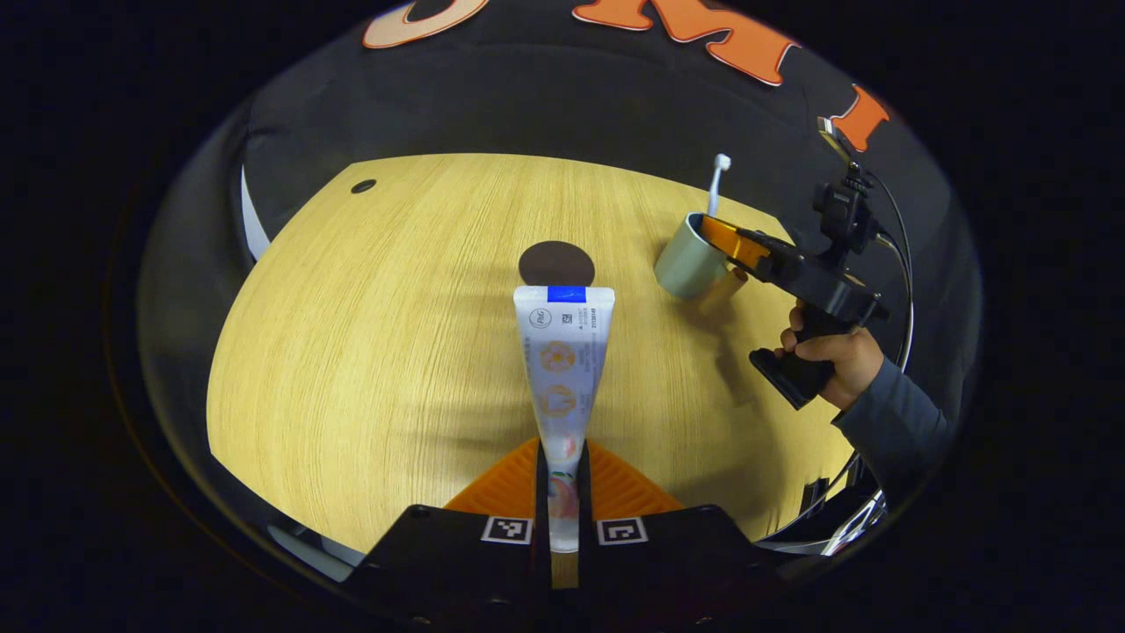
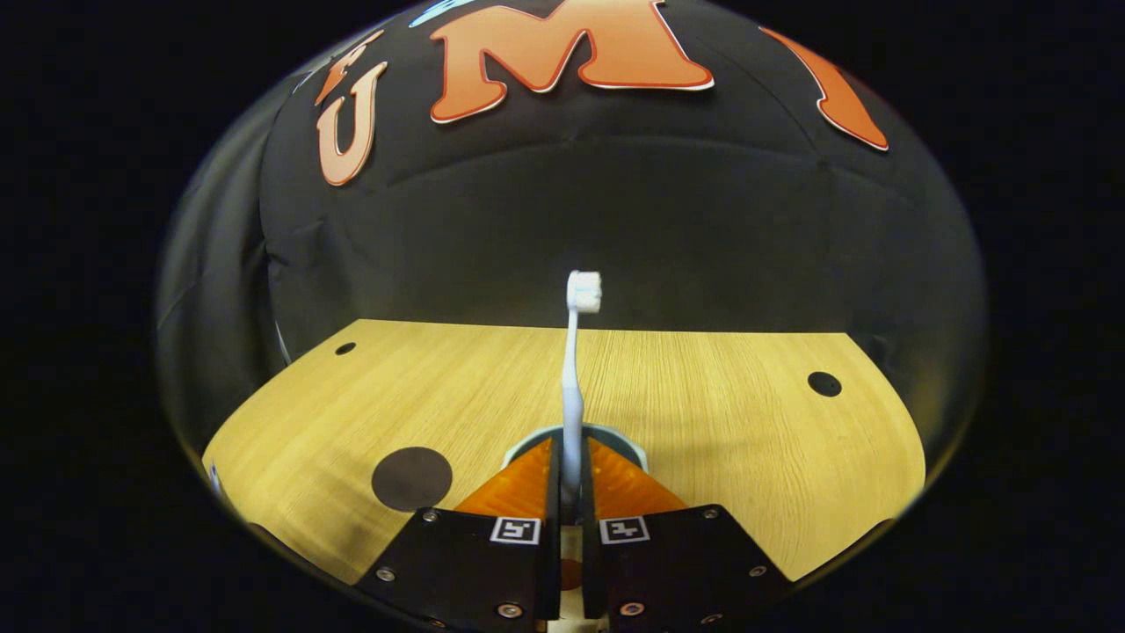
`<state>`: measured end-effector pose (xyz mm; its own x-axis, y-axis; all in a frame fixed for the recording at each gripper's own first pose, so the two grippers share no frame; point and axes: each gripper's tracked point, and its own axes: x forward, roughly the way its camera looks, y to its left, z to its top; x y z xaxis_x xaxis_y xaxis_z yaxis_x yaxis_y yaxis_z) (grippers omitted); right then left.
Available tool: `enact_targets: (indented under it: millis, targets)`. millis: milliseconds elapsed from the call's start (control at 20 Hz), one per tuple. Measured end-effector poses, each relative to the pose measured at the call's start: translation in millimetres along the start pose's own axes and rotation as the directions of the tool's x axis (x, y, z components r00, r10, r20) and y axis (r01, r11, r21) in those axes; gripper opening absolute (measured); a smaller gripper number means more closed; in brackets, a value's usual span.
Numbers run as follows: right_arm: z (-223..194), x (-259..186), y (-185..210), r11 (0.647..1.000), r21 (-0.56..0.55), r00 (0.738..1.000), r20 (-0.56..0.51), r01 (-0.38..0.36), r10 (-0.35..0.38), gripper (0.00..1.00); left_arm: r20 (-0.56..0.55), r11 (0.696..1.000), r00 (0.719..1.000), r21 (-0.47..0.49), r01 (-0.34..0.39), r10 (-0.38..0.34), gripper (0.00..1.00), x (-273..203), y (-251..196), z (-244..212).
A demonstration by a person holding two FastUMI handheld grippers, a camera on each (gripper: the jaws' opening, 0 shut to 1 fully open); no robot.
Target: Put the toothbrush and toothpaste on the desktop into the cup, then pick up the cup and place it on the coaster on the desktop.
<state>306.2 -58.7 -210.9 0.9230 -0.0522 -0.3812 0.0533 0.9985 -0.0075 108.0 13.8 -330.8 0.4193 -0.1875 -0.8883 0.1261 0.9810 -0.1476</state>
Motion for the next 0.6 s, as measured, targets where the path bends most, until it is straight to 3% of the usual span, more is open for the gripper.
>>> enact_targets:
  millis: [200, 300, 450, 600]
  targets:
    - [-3.8, -16.6, -1.6, 1.0, 0.024, 0.999, -0.053, -0.009, 0.01, 0.15, 0.048, 0.999, 0.998, 0.044, 0.032, -0.034, 0.12, 18.9, -12.9, 20.4]
    - [-5.9, -30.8, -4.5, 1.0, 0.002, 0.997, -0.073, -0.011, 0.011, 0.22, 0.091, 0.996, 0.994, 0.07, 0.052, -0.058, 0.12, 28.0, -13.6, 42.4]
    - [-9.3, -56.5, -8.6, 1.0, -0.022, 0.995, -0.102, -0.02, 0.018, 0.4, 0.183, 0.991, 0.978, 0.111, 0.081, -0.1, 0.12, 51.0, -20.5, 86.5]
    - [-19.6, -83.7, -14.8, 1.0, -0.01, 0.991, -0.131, -0.022, 0.021, 0.48, 0.277, 0.982, 0.95, 0.157, 0.102, -0.143, 0.12, 75.0, -32.9, 137.0]
